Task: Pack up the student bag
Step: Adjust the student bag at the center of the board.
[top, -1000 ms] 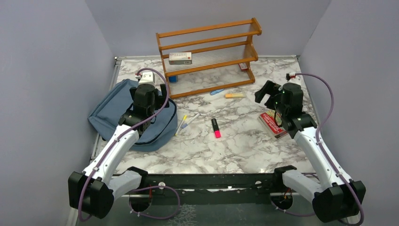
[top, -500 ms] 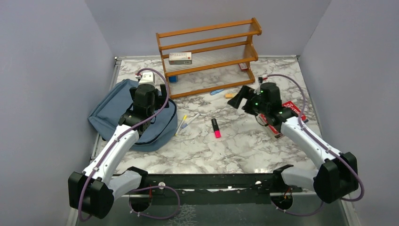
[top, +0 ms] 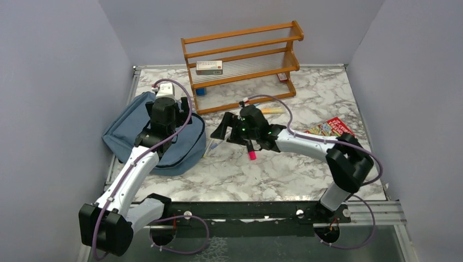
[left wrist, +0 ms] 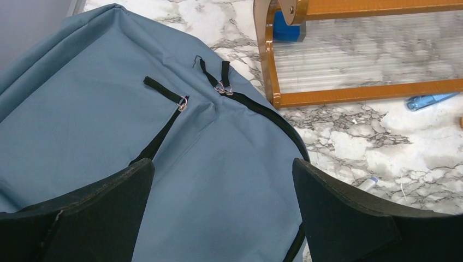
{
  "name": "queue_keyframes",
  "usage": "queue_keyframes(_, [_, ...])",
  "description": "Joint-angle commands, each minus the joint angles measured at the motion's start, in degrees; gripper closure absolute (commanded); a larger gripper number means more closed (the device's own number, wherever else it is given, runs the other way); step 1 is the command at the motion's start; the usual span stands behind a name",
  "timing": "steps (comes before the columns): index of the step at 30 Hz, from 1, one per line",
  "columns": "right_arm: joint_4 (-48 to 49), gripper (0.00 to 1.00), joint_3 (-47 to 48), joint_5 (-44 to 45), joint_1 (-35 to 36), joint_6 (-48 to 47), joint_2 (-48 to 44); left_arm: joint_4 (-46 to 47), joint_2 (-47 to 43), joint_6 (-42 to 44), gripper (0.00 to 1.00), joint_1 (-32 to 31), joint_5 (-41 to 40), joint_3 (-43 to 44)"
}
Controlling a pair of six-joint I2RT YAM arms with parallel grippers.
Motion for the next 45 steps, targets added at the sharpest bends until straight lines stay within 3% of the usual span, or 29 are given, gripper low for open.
queue_keyframes(1, [6.9, 0.10, 4.4, 1.8, 3.0, 5.3, 5.8, -0.5, -1.2, -0.5, 0.03, 0.6, 1.1, -0.7])
queue_keyframes(12, [7.7, 0.17, 14.8, 0.7, 5.4, 6.2, 18.4, -0.4, -0.7, -1.0, 0.03, 1.8, 3.2, -0.7])
queue_keyframes(22, [2.3, 0.25, 22.6, 0.0, 6.4, 3.8, 27.0, -0.2, -0.4, -1.3, 0.04, 2.8, 4.4, -0.8])
queue_keyframes(30, [3.6, 0.63, 25.0, -1.5, 7.1, -1.3, 27.0, -0.2, -0.5, -1.4, 0.04, 3.1, 4.7, -0.8])
queue_keyframes(35, [2.2, 0.99, 29.2, -3.3, 7.2, -8.6, 24.7, -0.3, -1.0, -1.7, 0.07, 3.6, 4.2, -0.6])
queue_keyframes(40, [-2.5, 0.99, 32.2, -8.3, 7.2, -15.1, 21.5, -0.7, -2.4, -1.7, 0.08, 3.9, 1.6, -0.2])
queue_keyframes(45, [-7.1, 0.99, 27.6, -10.8, 7.2, -18.7, 14.3, -2.9, -4.7, -2.8, 0.03, 3.9, 1.2, 2.9])
